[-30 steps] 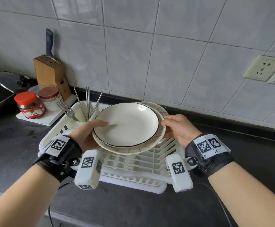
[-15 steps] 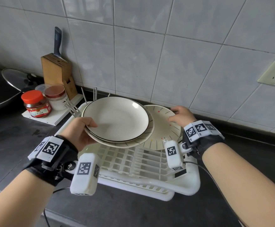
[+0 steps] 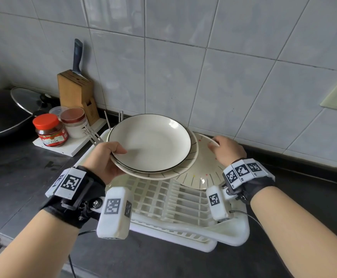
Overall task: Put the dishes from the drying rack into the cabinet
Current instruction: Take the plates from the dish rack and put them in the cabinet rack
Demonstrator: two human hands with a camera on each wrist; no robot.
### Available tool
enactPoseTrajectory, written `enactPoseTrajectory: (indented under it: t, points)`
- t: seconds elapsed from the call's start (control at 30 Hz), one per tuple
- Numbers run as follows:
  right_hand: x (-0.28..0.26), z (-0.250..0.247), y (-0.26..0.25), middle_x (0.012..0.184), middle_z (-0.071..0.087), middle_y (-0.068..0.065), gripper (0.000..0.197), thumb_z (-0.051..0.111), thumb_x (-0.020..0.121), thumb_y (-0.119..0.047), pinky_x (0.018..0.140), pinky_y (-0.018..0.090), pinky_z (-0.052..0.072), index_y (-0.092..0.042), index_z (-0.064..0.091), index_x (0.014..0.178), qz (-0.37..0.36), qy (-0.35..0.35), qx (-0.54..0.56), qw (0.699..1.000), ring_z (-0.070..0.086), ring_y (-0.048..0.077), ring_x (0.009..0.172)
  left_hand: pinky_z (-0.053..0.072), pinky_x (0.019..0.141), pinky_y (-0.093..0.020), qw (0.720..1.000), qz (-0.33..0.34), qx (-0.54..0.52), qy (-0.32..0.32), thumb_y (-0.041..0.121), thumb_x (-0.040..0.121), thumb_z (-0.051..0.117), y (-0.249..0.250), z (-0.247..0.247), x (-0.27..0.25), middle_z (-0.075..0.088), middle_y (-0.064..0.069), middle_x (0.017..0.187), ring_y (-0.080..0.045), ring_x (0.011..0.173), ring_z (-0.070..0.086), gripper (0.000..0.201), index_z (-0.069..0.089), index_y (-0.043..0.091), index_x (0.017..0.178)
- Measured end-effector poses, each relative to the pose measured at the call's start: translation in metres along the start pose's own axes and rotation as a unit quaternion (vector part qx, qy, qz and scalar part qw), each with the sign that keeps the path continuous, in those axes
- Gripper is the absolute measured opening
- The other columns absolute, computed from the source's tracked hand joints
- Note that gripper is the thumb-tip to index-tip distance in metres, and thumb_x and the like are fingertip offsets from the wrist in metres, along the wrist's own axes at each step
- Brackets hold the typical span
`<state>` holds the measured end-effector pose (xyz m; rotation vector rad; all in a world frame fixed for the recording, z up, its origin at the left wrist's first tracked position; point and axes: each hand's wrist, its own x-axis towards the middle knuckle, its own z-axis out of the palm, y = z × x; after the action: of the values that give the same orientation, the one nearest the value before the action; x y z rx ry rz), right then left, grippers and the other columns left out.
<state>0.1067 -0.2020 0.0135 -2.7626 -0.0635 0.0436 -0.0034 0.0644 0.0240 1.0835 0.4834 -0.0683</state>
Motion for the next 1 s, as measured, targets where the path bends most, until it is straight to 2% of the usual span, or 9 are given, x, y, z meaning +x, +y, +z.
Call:
enactPoseTrajectory:
  t: [0.17, 0.27, 0.37, 0.47, 0.57, 0.67, 0.73, 0.83, 1.0]
  points:
    - [-0.008, -0.022, 0.002, 0.089, 0.063, 0.011, 0.033, 0.042, 0.091, -0.041, 0.071, 0.031, 0.038, -0.016, 0.063, 0.089, 0.028, 0.038, 0.022, 0.999, 0.059, 0.034, 0.091, 0.057, 0.052, -0.031, 1.000, 0.015, 0.003, -0.021, -0.001, 0.077, 0.034, 0.007, 0.004, -0.003, 0.073, -0.001, 0.065, -0.016, 0.058, 0.071, 0.032, 0.060, 0.012, 0.089]
    - [-0.010, -0.033, 0.007, 0.079, 0.054, 0.012, 0.044, 0.040, 0.093, -0.041, 0.072, 0.033, 0.036, -0.011, 0.048, 0.062, 0.051, 0.047, 0.076, 0.995, 0.051, 0.032, 0.082, 0.056, 0.050, -0.030, 0.999, 0.022, 0.002, -0.025, -0.002, 0.077, 0.033, 0.008, 0.009, -0.003, 0.073, -0.001, 0.064, -0.016, 0.057, 0.071, 0.033, 0.060, 0.012, 0.090]
    - [-0.013, -0.034, 0.013, 0.063, 0.046, 0.010, 0.047, 0.042, 0.093, -0.039, 0.071, 0.035, 0.036, -0.014, 0.041, 0.053, 0.080, 0.042, 0.206, 0.974, 0.047, 0.026, 0.076, 0.057, 0.053, -0.030, 0.999, 0.023, 0.009, -0.035, -0.002, 0.077, 0.033, 0.006, 0.018, -0.004, 0.072, -0.001, 0.067, -0.016, 0.059, 0.070, 0.033, 0.060, 0.013, 0.089]
    - [-0.023, -0.038, 0.018, 0.073, 0.057, 0.022, 0.040, 0.047, 0.091, -0.037, 0.072, 0.042, 0.051, -0.010, 0.051, 0.062, 0.131, 0.005, 0.357, 0.925, 0.057, 0.027, 0.076, 0.057, 0.061, -0.030, 0.999, 0.028, 0.018, -0.041, -0.002, 0.077, 0.033, 0.003, 0.027, -0.004, 0.069, -0.002, 0.072, -0.018, 0.065, 0.069, 0.032, 0.060, 0.012, 0.084]
    - [-0.034, -0.043, 0.019, 0.086, 0.060, 0.020, 0.037, 0.046, 0.093, -0.034, 0.053, 0.027, 0.047, 0.000, 0.058, 0.083, 0.156, -0.033, 0.419, 0.894, 0.059, 0.027, 0.071, 0.058, 0.056, -0.029, 0.998, 0.033, 0.023, -0.046, -0.004, 0.076, 0.033, 0.002, 0.036, -0.006, 0.070, -0.001, 0.061, -0.016, 0.056, 0.069, 0.029, 0.059, 0.010, 0.079]
    - [-0.039, -0.041, 0.021, 0.095, 0.061, 0.019, 0.043, 0.048, 0.093, -0.033, 0.059, 0.033, 0.052, 0.005, 0.058, 0.107, 0.164, -0.030, 0.447, 0.879, 0.061, 0.029, 0.082, 0.056, 0.059, -0.030, 0.997, 0.038, 0.044, -0.052, -0.004, 0.077, 0.034, 0.001, 0.046, -0.008, 0.071, 0.000, 0.058, -0.016, 0.055, 0.069, 0.029, 0.060, 0.009, 0.080]
    - [-0.042, -0.037, 0.020, 0.094, 0.061, 0.020, 0.044, 0.049, 0.092, -0.034, 0.068, 0.042, 0.055, 0.007, 0.058, 0.107, 0.170, -0.034, 0.452, 0.875, 0.061, 0.029, 0.078, 0.054, 0.067, -0.035, 0.996, 0.039, 0.058, -0.052, -0.004, 0.077, 0.036, -0.001, 0.051, -0.009, 0.071, -0.001, 0.057, -0.019, 0.060, 0.068, 0.027, 0.060, 0.009, 0.080]
    - [-0.051, -0.029, 0.020, 0.100, 0.062, 0.025, 0.046, 0.048, 0.093, -0.035, 0.065, 0.038, 0.053, 0.006, 0.057, 0.112, 0.195, -0.055, 0.472, 0.858, 0.061, 0.029, 0.072, 0.050, 0.078, -0.040, 0.996, 0.009, 0.083, -0.034, 0.001, 0.077, 0.042, -0.005, 0.055, -0.010, 0.070, -0.005, 0.065, -0.025, 0.075, 0.062, 0.021, 0.059, 0.009, 0.084]
    - [-0.063, -0.014, 0.023, 0.104, 0.062, 0.024, 0.051, 0.048, 0.092, -0.037, 0.063, 0.035, 0.053, 0.006, 0.054, 0.118, 0.225, -0.054, 0.498, 0.836, 0.062, 0.029, 0.074, 0.041, 0.064, -0.031, 0.993, 0.009, 0.117, 0.010, 0.006, 0.075, 0.048, -0.014, 0.058, -0.005, 0.050, -0.008, 0.071, -0.022, 0.067, 0.050, 0.010, 0.053, 0.009, 0.067]
